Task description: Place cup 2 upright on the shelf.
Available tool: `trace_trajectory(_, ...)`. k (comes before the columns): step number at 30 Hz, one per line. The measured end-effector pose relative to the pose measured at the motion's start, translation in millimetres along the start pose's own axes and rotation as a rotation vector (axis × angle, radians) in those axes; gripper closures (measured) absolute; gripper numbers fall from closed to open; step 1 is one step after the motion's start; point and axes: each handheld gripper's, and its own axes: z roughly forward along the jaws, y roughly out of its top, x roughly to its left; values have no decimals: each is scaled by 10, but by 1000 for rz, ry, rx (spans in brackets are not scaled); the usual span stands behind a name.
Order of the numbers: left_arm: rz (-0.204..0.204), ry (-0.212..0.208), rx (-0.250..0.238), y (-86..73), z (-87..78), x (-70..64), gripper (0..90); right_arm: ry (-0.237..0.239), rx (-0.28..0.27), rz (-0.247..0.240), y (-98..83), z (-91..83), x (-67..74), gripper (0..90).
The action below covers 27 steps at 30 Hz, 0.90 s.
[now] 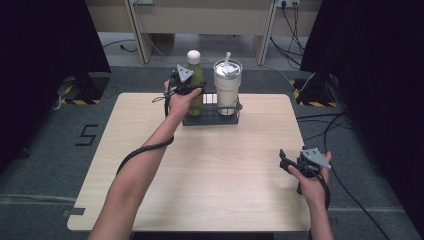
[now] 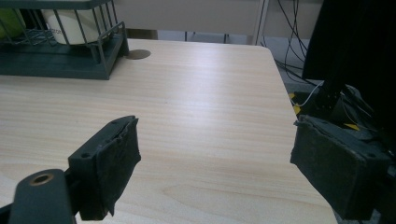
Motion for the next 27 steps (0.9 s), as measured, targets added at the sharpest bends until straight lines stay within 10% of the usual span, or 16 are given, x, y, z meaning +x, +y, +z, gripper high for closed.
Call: trace_trajectory(27,13,-11,-7,23,-102,-1,102,12,5,-9,3,5,36,149)
